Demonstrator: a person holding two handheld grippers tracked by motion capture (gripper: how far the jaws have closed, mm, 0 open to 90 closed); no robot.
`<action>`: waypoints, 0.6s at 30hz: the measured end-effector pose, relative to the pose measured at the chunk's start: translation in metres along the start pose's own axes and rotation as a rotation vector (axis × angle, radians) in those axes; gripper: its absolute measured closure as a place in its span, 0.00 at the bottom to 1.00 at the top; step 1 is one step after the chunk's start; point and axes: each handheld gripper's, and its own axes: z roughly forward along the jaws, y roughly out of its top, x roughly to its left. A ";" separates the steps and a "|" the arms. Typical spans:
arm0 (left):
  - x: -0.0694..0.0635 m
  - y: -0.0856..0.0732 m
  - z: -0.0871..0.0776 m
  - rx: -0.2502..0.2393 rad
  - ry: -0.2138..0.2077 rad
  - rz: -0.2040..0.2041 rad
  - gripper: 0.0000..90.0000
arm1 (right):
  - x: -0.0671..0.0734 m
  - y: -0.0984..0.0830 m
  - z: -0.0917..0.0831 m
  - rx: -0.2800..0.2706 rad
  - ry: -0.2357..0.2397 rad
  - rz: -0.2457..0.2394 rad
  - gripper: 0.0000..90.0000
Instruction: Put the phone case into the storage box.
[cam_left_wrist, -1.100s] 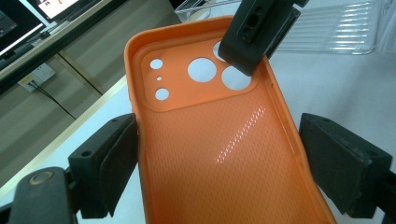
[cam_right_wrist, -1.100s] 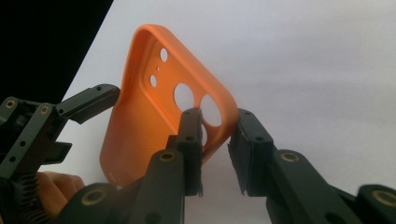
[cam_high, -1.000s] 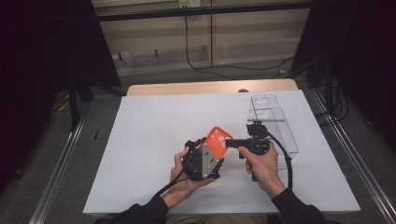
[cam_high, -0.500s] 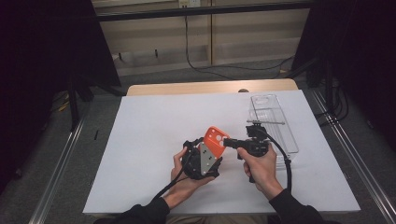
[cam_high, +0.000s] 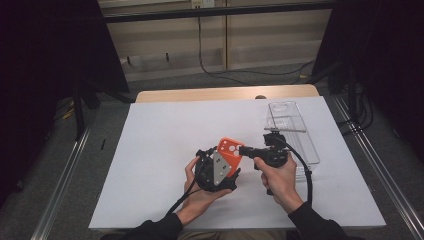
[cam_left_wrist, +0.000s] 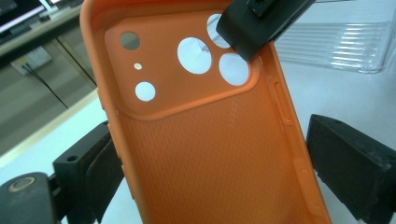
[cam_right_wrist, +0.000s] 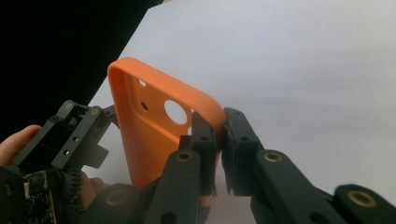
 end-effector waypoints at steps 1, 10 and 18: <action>0.001 -0.001 0.001 0.003 -0.013 -0.011 0.07 | 0.000 0.000 0.000 -0.004 -0.004 -0.005 0.93; 0.004 0.003 -0.003 -0.024 -0.030 -0.069 0.05 | 0.002 0.004 -0.007 -0.022 0.015 -0.032 0.93; 0.015 0.004 -0.008 -0.072 -0.085 -0.117 0.03 | 0.001 0.007 -0.013 -0.041 0.009 -0.052 0.93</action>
